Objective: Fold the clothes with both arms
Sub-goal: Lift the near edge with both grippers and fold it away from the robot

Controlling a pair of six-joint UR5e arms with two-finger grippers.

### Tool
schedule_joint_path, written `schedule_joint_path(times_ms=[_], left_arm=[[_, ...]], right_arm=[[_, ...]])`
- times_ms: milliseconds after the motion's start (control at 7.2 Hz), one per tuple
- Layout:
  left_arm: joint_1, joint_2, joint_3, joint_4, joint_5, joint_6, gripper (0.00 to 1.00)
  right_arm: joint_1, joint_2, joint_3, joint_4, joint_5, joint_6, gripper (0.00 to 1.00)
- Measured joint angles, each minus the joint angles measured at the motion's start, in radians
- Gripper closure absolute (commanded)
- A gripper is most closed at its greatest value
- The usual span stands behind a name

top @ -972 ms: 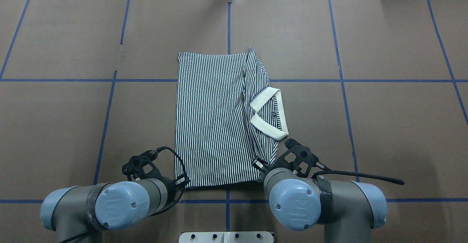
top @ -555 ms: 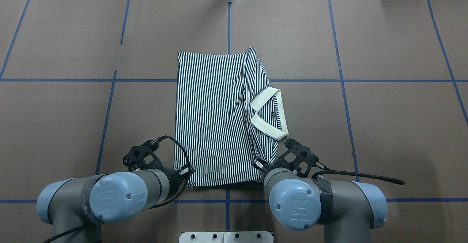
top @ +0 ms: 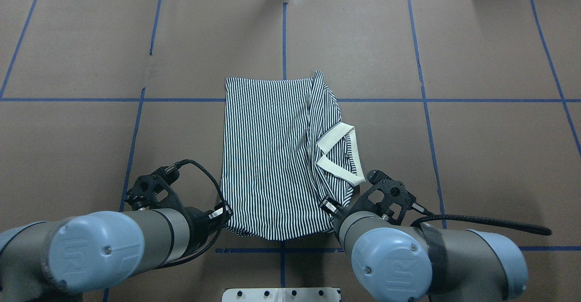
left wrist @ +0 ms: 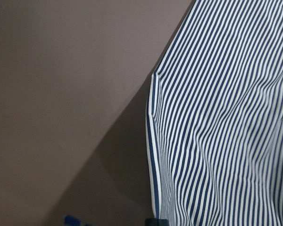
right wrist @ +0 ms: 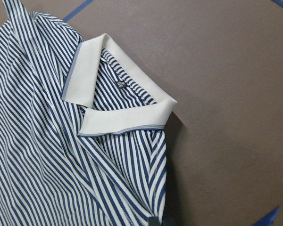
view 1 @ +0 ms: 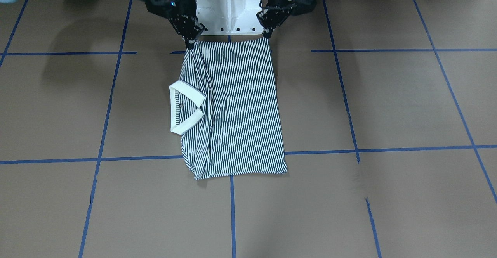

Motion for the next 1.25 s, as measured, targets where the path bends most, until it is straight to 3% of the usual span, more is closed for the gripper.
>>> schedule_joint_path(times_ms=[139, 416, 694, 972, 1110, 1249], left_arm=[[-0.004, -0.007, -0.047, 0.048, -0.012, -0.001, 1.0], [-0.095, -0.058, -0.005, 0.076, -0.021, 0.069, 1.0], [-0.212, -0.113, 0.126, 0.036, -0.022, 0.183, 1.0], [-0.297, -0.157, 0.294, -0.071, -0.021, 0.251, 1.0], [-0.327, -0.189, 0.392, -0.128, -0.019, 0.288, 1.0], [-0.352, -0.231, 0.508, -0.186, -0.009, 0.35, 0.74]], right_arm=[[0.004, 0.006, 0.054, -0.058, 0.002, -0.004, 1.0], [0.082, 0.044, 0.038, -0.087, 0.015, -0.098, 1.0], [0.221, 0.117, -0.082, -0.033, 0.104, -0.192, 1.0], [0.373, 0.164, -0.286, 0.16, 0.262, -0.248, 1.0], [0.414, 0.203, -0.414, 0.238, 0.296, -0.267, 0.72], [0.446, 0.257, -0.568, 0.317, 0.316, -0.295, 0.32]])
